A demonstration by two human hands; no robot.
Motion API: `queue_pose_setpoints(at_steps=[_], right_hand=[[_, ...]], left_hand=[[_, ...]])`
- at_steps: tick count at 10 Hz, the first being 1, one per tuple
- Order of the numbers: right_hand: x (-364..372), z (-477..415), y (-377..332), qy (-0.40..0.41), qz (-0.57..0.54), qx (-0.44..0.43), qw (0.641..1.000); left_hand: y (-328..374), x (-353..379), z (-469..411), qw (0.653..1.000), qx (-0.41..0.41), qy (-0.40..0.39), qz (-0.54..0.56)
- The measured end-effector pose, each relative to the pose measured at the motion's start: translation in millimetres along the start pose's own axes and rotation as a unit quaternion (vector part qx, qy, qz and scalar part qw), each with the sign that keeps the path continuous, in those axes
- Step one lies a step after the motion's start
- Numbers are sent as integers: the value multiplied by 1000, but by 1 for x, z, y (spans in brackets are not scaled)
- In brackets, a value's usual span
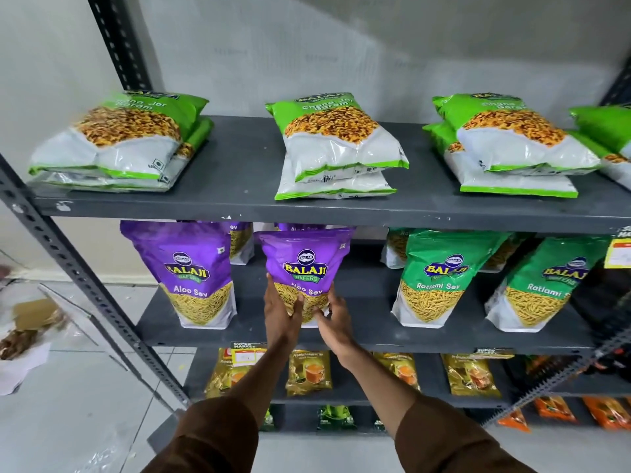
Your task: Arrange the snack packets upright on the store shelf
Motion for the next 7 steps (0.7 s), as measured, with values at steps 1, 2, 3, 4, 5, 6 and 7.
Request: queue_pose_setpoints(at_steps=[1, 2, 3, 4, 5, 6, 7], right_hand=[[-1, 1, 4, 7, -1, 7, 1000], [1, -2, 5, -15, 6, 19, 1000], [2, -2, 1, -35, 1, 18, 999], [3, -2, 0, -56, -29, 26, 998], [6, -5, 7, -74, -44, 24, 996], [7, -3, 10, -65, -44, 2, 997], [-2, 11, 7, -35, -19, -13, 999]], left_hand=[[-1, -1, 2, 1000, 0, -3, -8], [3, -2, 2, 1000, 1, -16, -15], [4, 0, 0, 999, 5, -30, -12], [4, 2, -4, 998, 16, -54, -13], [5, 2, -3, 998, 10, -62, -2], [-3, -1, 2, 999, 0, -34, 3], [-6, -3, 8, 999, 29, -24, -13]])
Point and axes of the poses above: each hand's wrist, its own z-axis away from the middle knuckle, its own x-axis out of the palm, y = z × x, the point moved 8 cm from there along -z, towards the middle knuckle, and after that the axes turned 7 degrees about -y, right-handed, at the moved point
